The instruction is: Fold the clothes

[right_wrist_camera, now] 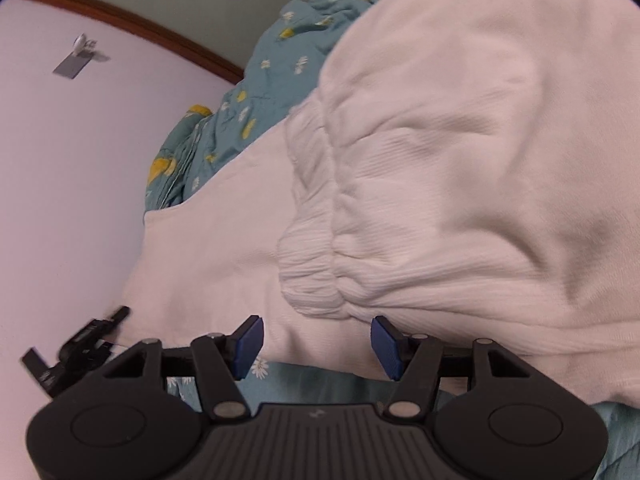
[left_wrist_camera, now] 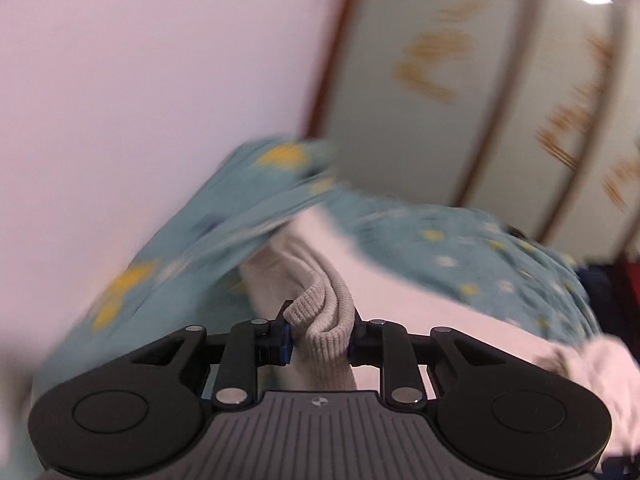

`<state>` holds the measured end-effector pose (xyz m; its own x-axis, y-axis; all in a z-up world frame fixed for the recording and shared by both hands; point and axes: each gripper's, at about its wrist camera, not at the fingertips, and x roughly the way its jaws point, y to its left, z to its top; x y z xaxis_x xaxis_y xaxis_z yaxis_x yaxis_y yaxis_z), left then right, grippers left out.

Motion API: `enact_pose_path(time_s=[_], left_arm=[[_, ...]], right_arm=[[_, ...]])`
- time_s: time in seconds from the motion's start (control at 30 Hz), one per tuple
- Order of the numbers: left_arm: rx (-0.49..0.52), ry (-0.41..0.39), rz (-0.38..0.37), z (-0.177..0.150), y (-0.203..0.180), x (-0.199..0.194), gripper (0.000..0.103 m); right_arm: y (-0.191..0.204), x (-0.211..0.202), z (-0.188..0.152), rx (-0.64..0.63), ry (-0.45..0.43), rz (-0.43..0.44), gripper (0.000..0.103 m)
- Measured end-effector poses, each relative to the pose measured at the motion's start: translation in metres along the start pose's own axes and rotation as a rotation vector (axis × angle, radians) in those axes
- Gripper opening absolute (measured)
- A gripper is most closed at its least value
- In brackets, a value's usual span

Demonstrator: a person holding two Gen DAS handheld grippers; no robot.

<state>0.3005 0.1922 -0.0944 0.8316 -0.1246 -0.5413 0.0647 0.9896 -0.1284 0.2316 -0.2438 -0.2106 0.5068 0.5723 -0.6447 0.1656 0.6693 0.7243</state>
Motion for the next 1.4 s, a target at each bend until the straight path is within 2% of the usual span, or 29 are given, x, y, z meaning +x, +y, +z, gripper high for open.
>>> enact_pose_path(time_s=[0.07,0.13,0.17,0.23,0.3,0.37,0.4,0.43,0.5,0.63,0.7,0.8,0.83,0.87,0.93,0.97,1.0,1.07,1.1,1.13,1.2,1.23,1.3,1.33,1.4], left_arm=[[0.163,0.010,-0.068,0.008,-0.042,-0.004,0.022],[0.408,0.044,-0.171,0.003,-0.101,-0.011,0.022],[0.483,0.064,-0.210,-0.005,-0.118,-0.013,0.022],[0.723,0.139,-0.317,-0.041,-0.168,-0.013,0.022],[0.916,0.205,-0.347,-0.083,-0.196,-0.003,0.022],[1.046,0.264,-0.348,-0.118,-0.210,0.009,0.023],[1.128,0.281,-0.331,-0.140,-0.216,0.015,0.023],[1.177,0.261,-0.311,-0.152,-0.219,0.015,0.023],[1.183,0.224,-0.287,-0.158,-0.219,0.011,0.023],[0.986,0.250,-0.286,-0.141,-0.211,0.013,0.024],[0.943,0.253,-0.289,-0.138,-0.209,0.015,0.024],[0.936,0.238,-0.289,-0.145,-0.211,0.013,0.024],[0.942,0.231,-0.289,-0.148,-0.211,0.012,0.024],[0.946,0.227,-0.291,-0.150,-0.211,0.008,0.024],[0.949,0.220,-0.297,-0.151,-0.211,0.005,0.024],[0.942,0.219,-0.305,-0.151,-0.209,0.007,0.024],[0.918,0.223,-0.312,-0.149,-0.207,0.010,0.024],[0.885,0.231,-0.319,-0.146,-0.206,0.014,0.024],[0.882,0.233,-0.324,-0.145,-0.206,0.015,0.024],[0.889,0.231,-0.327,-0.145,-0.207,0.016,0.024],[0.886,0.230,-0.333,-0.144,-0.207,0.016,0.024],[0.880,0.231,-0.333,-0.144,-0.208,0.018,0.024],[0.876,0.231,-0.334,-0.143,-0.209,0.021,0.024],[0.878,0.231,-0.334,-0.142,-0.208,0.024,0.024],[0.882,0.231,-0.334,-0.142,-0.208,0.027,0.024]], right_arm=[[-0.001,-0.001,0.000,0.006,-0.006,0.008,0.059],[-0.004,-0.003,0.000,0.020,-0.013,0.023,0.059],[-0.006,-0.005,0.000,0.032,-0.016,0.033,0.059],[-0.010,-0.008,0.001,0.055,-0.025,0.048,0.059],[-0.013,-0.011,0.002,0.069,-0.033,0.061,0.059],[-0.015,-0.013,0.003,0.080,-0.040,0.072,0.059],[-0.016,-0.013,0.004,0.083,-0.041,0.076,0.059],[-0.016,-0.013,0.004,0.081,-0.039,0.078,0.059],[-0.015,-0.012,0.005,0.074,-0.034,0.083,0.059],[0.008,-0.004,0.024,-0.012,-0.008,0.080,0.061],[0.027,0.007,0.042,-0.073,0.019,0.054,0.061],[0.073,0.032,0.074,-0.269,0.012,-0.090,0.061],[0.089,0.043,0.082,-0.357,0.032,-0.131,0.061],[0.103,0.058,0.091,-0.406,0.103,-0.133,0.061],[0.114,0.079,0.103,-0.381,0.219,-0.071,0.058],[0.121,0.088,0.110,-0.369,0.235,-0.067,0.056],[0.126,0.092,0.113,-0.376,0.219,-0.093,0.057],[0.144,0.096,0.123,-0.471,0.087,-0.211,0.058],[0.148,0.099,0.127,-0.487,0.058,-0.229,0.059],[0.149,0.106,0.135,-0.468,0.081,-0.224,0.059],[0.146,0.122,0.151,-0.366,0.199,-0.202,0.059],[0.145,0.123,0.158,-0.313,0.216,-0.190,0.059],[0.141,0.115,0.164,-0.245,0.195,-0.126,0.059],[0.133,0.114,0.168,-0.149,0.207,-0.068,0.057],[0.120,0.120,0.173,-0.028,0.219,0.025,0.010]])
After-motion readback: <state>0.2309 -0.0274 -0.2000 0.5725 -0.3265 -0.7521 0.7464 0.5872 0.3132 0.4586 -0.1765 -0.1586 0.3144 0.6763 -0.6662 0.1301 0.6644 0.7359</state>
